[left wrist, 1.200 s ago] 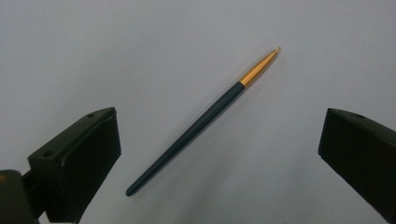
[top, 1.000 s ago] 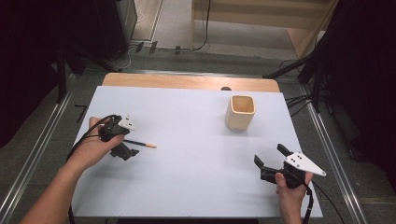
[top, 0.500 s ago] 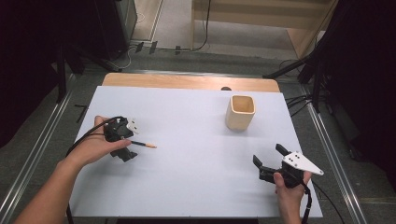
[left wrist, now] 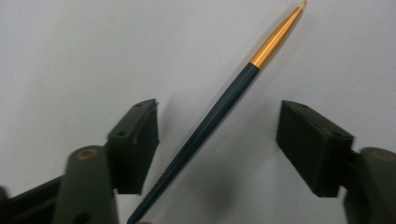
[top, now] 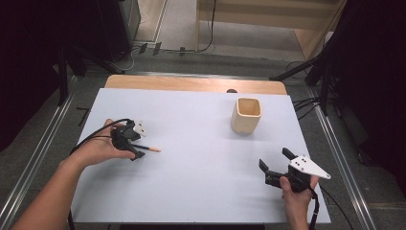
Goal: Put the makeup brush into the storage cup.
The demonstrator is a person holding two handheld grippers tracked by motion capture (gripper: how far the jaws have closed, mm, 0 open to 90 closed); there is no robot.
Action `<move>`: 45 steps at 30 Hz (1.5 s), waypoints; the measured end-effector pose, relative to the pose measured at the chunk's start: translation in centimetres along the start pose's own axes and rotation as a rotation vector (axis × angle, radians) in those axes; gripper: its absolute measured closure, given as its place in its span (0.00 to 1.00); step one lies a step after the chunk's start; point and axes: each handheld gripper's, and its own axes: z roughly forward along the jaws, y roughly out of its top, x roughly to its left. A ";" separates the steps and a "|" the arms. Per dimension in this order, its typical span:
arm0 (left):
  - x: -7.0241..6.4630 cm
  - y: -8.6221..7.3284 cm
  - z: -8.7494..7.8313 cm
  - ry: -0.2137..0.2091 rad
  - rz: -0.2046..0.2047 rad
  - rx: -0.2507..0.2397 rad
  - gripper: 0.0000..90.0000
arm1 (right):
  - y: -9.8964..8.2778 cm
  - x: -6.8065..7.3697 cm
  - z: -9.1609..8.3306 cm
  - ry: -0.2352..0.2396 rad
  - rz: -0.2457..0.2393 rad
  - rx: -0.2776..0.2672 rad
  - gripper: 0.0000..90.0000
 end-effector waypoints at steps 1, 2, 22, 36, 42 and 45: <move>0.0 0.0 0.0 0.000 0.000 0.000 0.39 | 0.0 0.0 0.0 0.000 0.000 0.000 0.07; 0.2 0.0 0.1 -0.021 -0.011 0.002 0.39 | 0.0 0.0 0.0 0.000 0.000 0.000 0.07; 0.7 0.9 0.0 -0.119 0.024 0.073 0.94 | -0.1 0.3 0.4 0.002 0.003 0.019 0.07; -0.3 -0.1 -2.1 -0.049 -0.077 -0.188 0.94 | 0.3 1.5 0.6 0.009 0.001 0.013 0.08; -0.9 -0.4 -3.5 -0.030 -0.127 -0.320 0.94 | 0.8 2.8 1.0 0.029 0.001 0.008 0.08; -1.6 -0.5 -3.9 -0.023 -0.145 -0.391 0.94 | 1.2 3.6 1.3 0.037 0.010 -0.001 0.11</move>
